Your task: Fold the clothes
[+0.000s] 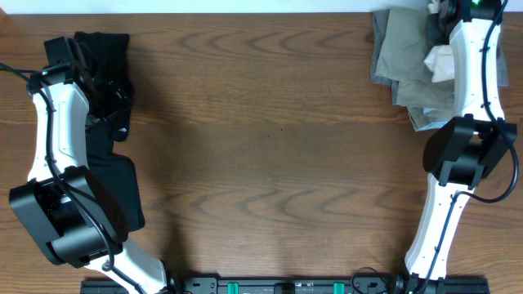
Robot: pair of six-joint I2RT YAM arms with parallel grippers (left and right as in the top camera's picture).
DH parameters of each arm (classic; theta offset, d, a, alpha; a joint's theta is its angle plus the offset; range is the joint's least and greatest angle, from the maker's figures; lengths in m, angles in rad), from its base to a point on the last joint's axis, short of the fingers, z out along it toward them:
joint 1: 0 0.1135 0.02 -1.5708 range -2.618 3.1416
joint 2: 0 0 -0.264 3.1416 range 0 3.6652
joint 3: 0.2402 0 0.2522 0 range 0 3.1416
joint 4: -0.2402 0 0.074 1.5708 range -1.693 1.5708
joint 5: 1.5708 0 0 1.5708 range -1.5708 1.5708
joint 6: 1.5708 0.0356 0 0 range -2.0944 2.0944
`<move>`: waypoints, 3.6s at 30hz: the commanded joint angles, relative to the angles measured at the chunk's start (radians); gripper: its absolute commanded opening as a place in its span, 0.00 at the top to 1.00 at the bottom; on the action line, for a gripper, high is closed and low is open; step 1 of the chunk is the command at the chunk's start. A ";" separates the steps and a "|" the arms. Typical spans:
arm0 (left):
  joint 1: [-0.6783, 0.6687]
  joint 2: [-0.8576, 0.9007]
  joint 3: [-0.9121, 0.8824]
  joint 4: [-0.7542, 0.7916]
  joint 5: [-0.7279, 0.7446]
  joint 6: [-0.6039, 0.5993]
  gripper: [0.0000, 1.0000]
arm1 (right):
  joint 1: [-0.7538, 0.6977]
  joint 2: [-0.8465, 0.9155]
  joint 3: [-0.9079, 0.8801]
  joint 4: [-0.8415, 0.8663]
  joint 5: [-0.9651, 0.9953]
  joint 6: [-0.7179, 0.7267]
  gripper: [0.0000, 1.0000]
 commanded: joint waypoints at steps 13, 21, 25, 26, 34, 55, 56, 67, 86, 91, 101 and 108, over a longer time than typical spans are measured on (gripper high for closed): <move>0.000 0.013 -0.005 0.002 -0.008 -0.012 0.11 | 0.152 -0.030 0.008 -0.023 -0.266 0.034 0.28; 0.000 0.013 -0.005 0.002 -0.008 -0.012 0.12 | 0.130 -0.114 0.008 -0.024 -0.276 0.043 0.05; 0.000 0.013 -0.005 0.003 -0.008 -0.012 0.12 | 0.073 -0.114 0.008 -0.018 -0.276 0.081 0.01; 0.000 0.013 -0.005 0.005 -0.008 -0.012 0.12 | 0.054 -0.113 0.008 -0.014 -0.301 0.077 0.01; 0.000 0.013 -0.005 0.016 -0.008 -0.012 0.12 | -0.075 -0.109 -0.042 0.224 -0.412 0.008 0.07; 0.000 0.013 -0.005 0.035 -0.008 -0.012 0.12 | -0.179 -0.108 -0.788 0.847 -0.411 0.071 0.01; 0.000 0.013 -0.005 0.035 -0.008 -0.012 0.12 | -0.183 -0.108 -0.816 0.874 -0.411 0.074 0.01; 0.000 0.013 -0.005 0.034 -0.008 -0.011 0.11 | -0.191 -0.151 -0.791 0.890 -0.404 0.077 0.01; 0.000 0.013 -0.005 0.034 -0.008 -0.011 0.02 | -0.148 -0.579 -0.737 0.778 -0.404 0.024 0.01; 0.000 0.013 -0.005 0.034 -0.008 -0.012 0.02 | -0.074 -0.695 -0.737 0.666 -0.494 0.024 0.01; 0.000 0.013 -0.005 0.034 -0.008 -0.012 0.02 | 0.244 -0.831 -0.737 0.529 -0.780 0.100 0.01; 0.000 0.013 -0.005 0.034 -0.008 -0.012 0.02 | 0.432 -0.828 -0.738 0.485 -0.800 0.106 0.01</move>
